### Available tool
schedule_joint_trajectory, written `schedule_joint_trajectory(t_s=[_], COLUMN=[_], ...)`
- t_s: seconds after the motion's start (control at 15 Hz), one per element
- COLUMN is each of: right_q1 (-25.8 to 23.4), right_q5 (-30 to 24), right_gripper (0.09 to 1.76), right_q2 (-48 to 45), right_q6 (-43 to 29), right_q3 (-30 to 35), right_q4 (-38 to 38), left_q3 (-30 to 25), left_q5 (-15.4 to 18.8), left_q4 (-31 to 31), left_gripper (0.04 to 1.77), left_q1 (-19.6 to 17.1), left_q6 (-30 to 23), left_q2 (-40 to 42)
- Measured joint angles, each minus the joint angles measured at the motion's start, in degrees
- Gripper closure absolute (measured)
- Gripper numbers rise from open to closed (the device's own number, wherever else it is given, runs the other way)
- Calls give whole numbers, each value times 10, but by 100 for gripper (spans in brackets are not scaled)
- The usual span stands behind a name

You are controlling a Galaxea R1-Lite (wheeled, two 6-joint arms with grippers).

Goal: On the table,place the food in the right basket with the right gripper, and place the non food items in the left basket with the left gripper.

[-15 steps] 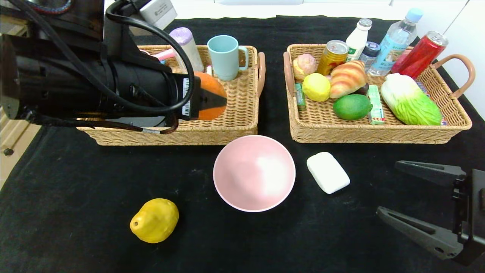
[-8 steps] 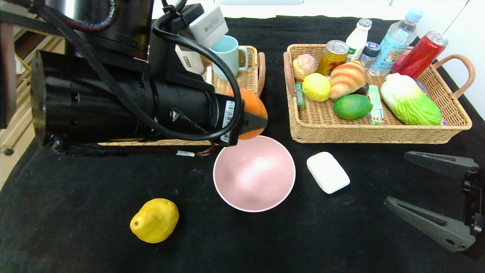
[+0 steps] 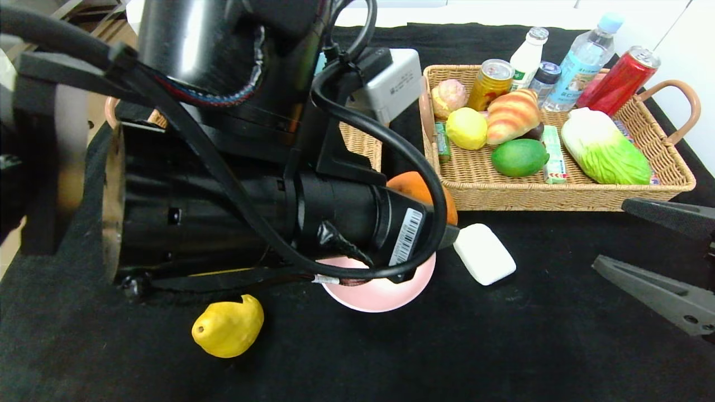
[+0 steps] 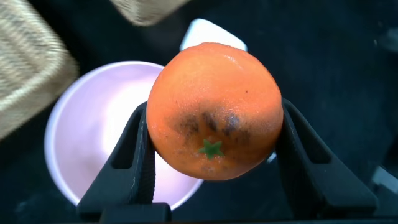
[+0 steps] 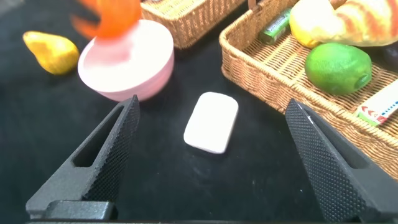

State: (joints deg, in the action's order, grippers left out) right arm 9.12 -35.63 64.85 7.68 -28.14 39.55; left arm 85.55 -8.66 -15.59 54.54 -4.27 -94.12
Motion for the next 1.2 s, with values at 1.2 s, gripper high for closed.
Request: schedule_joint_trajectory(t_s=[1.2], right_q1=[-124], right_q5=[-85], right_gripper=[14], right_q2=[-4], right_q6=[-27], right_q3=[-42], right_q4=[1], left_q3=[-33], left_q5=[-17], left_q4=[5], left_gripper=[68], left_q1=[88], left_q6=[-2], left_q2=[-104])
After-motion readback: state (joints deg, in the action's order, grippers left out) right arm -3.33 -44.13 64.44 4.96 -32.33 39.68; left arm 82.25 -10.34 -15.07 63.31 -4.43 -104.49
